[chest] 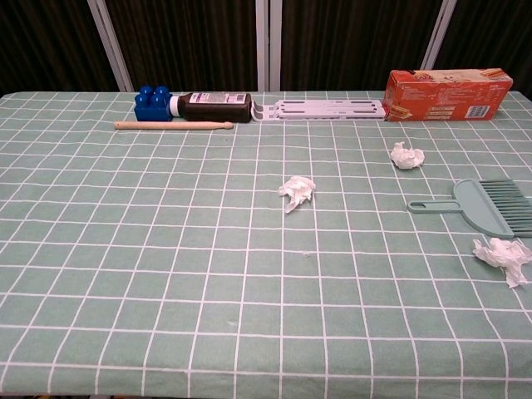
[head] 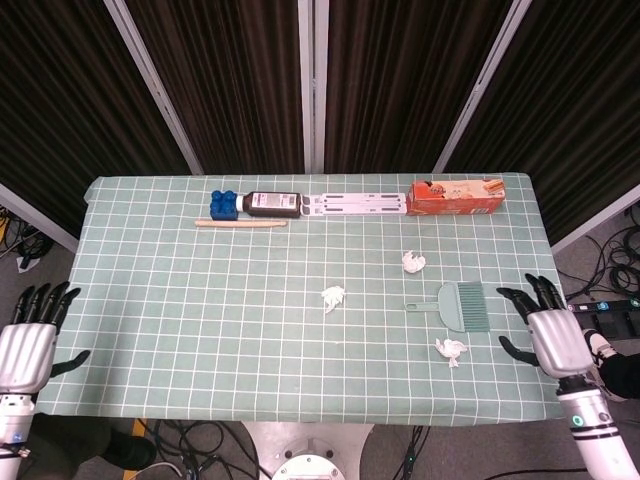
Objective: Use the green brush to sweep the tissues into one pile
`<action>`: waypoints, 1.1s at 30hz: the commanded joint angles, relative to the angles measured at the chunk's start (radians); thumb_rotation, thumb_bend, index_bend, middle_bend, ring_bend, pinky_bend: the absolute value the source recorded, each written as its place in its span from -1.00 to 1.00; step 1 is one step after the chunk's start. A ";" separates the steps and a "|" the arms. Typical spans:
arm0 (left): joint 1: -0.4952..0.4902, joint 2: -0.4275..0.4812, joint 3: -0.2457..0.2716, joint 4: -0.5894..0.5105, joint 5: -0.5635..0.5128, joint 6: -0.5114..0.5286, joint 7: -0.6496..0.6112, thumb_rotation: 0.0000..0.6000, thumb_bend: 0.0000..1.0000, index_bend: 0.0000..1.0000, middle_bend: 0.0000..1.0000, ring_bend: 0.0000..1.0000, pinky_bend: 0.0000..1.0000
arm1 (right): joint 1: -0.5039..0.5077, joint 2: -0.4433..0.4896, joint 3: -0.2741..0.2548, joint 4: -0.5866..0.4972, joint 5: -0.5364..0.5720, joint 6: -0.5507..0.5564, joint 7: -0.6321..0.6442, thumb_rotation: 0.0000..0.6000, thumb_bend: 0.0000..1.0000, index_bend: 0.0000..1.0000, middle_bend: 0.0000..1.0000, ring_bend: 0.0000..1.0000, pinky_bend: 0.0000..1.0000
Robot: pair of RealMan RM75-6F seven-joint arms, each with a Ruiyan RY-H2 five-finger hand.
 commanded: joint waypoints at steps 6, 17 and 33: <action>0.003 -0.002 0.003 0.006 -0.009 -0.008 -0.010 1.00 -1.00 -0.76 -0.84 -0.91 -0.89 | 0.200 -0.156 0.052 0.079 0.130 -0.277 -0.136 1.00 -0.67 -0.41 -0.37 -0.99 -1.00; 0.001 -0.012 0.006 0.024 -0.018 -0.026 -0.033 1.00 -1.00 -0.76 -0.84 -0.91 -0.89 | 0.283 -0.332 0.051 0.261 0.212 -0.336 -0.318 1.00 -0.66 -0.30 -0.29 -0.93 -0.94; 0.004 -0.019 0.010 0.043 -0.024 -0.036 -0.058 1.00 -1.00 -0.76 -0.84 -0.91 -0.89 | 0.340 -0.444 0.029 0.418 0.242 -0.392 -0.310 1.00 -0.58 -0.15 -0.18 -0.84 -0.92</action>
